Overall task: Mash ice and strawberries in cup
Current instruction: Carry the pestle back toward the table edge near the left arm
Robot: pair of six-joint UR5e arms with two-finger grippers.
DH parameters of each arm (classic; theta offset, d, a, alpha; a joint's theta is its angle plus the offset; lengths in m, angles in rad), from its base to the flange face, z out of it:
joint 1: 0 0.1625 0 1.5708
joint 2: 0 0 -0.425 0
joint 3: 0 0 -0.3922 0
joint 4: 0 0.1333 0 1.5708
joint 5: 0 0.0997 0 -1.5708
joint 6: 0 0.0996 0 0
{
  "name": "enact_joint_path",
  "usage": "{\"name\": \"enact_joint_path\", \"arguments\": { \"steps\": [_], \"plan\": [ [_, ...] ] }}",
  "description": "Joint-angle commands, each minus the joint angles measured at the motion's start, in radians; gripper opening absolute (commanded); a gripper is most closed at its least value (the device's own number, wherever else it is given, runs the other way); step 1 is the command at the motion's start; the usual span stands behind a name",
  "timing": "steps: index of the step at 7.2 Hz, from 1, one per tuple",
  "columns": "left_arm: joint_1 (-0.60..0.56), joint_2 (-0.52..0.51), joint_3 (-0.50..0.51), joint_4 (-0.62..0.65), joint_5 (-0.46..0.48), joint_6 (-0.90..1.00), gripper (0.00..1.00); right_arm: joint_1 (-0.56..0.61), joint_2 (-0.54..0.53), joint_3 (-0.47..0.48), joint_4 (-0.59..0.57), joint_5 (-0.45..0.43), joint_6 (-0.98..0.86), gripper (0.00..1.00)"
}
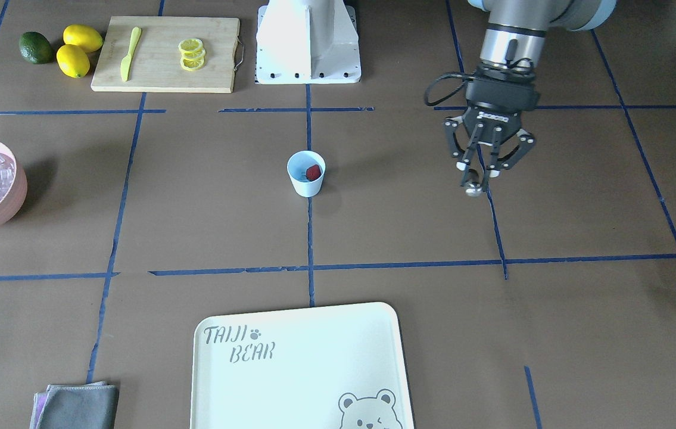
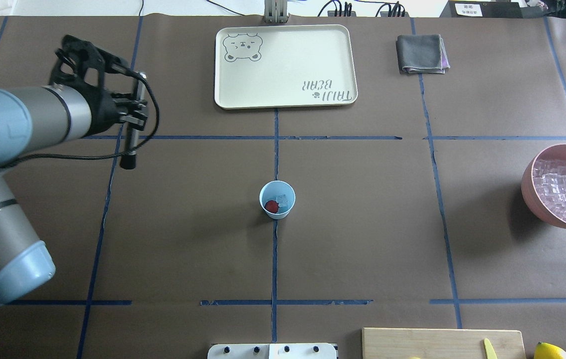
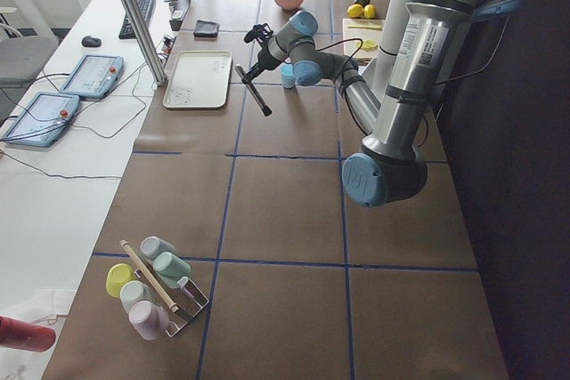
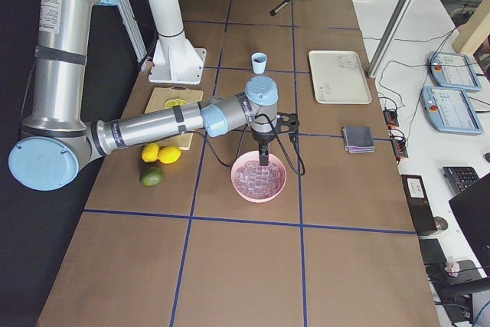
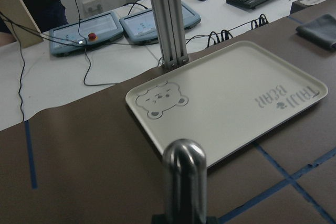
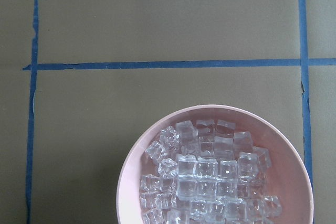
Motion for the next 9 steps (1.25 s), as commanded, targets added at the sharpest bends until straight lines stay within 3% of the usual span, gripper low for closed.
{"name": "enact_joint_path", "arguments": {
  "steps": [1, 3, 4, 6, 9],
  "plan": [
    [-0.206, 0.066, -0.044, 0.271, -0.313, -0.006, 0.00, 0.001, -0.007, 0.007, 0.002, 0.000, -0.001, 1.00],
    [-0.212, 0.301, -0.032, 0.276, -0.403, -0.002, 0.00, 0.001, -0.013, 0.003, 0.005, 0.000, -0.001, 1.00],
    [-0.216, 0.333, 0.002, 0.278, -0.453, 0.000, 0.00, 0.001, -0.022, 0.006, 0.006, 0.002, -0.001, 1.00],
    [-0.216, 0.319, 0.124, 0.321, -0.458, 0.035, 0.00, 0.001, -0.027, 0.004, 0.008, 0.015, -0.001, 1.00],
    [-0.285, 0.229, 0.343, 0.330, -0.458, 0.247, 0.00, 0.001, -0.027, 0.007, 0.008, 0.026, 0.001, 1.00]
  ]
}}
